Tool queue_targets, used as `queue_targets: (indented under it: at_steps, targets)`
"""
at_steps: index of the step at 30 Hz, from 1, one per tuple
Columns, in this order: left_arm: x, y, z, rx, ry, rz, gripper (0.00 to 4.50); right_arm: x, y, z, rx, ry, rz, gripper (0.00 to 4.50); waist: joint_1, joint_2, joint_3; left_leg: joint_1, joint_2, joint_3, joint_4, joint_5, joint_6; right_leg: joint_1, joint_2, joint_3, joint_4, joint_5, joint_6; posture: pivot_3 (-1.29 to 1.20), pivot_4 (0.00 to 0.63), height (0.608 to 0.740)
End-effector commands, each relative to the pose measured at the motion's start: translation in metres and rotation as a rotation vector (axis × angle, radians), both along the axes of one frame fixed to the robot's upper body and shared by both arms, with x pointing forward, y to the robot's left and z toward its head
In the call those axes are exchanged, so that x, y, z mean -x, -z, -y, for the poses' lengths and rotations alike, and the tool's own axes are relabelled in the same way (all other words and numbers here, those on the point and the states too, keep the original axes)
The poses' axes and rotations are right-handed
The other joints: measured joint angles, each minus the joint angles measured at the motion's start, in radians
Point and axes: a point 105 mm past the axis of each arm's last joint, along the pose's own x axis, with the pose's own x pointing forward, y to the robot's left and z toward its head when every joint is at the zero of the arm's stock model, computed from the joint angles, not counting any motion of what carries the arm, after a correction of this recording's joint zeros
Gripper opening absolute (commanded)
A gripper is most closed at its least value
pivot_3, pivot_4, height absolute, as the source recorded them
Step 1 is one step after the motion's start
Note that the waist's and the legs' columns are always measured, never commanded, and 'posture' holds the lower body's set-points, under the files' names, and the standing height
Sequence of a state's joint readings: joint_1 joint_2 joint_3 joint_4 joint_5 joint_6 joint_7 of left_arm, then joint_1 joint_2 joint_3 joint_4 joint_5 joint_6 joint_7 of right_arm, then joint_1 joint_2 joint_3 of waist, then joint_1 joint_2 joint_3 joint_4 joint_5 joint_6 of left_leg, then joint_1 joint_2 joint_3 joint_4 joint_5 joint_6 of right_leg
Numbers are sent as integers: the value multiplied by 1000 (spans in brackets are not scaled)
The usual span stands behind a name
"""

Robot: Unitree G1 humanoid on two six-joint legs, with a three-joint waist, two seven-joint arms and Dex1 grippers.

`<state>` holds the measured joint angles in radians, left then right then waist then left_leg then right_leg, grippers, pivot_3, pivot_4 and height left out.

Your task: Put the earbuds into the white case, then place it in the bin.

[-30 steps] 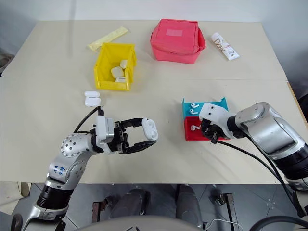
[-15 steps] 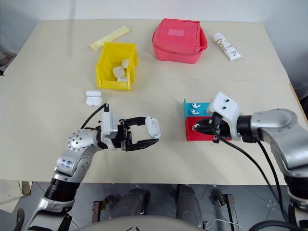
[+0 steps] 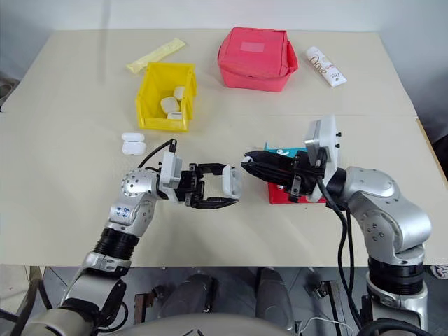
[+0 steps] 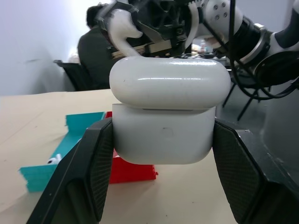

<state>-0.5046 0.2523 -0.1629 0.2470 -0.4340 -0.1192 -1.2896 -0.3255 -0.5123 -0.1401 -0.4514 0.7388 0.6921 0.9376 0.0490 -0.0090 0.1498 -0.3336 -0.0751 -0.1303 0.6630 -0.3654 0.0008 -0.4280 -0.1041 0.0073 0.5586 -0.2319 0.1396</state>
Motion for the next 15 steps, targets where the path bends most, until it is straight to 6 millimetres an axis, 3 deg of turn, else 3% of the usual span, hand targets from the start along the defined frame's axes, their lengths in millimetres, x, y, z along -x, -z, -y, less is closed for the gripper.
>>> queue_targets:
  at_steps: [1,15]
  targets:
    - [-1,-16,-1,48,31,53,2784,-3,-5,-4,-23,2,61,474,-1,0,0,0,0,0,0,0,0,0,0,0,0,0,0,0,150,740]
    - [-10,-24,-6,79,34,21,2784,-4,0,-22,-56,-32,108,474,-6,0,0,0,0,-1,0,0,0,0,1,0,0,0,0,0,150,740]
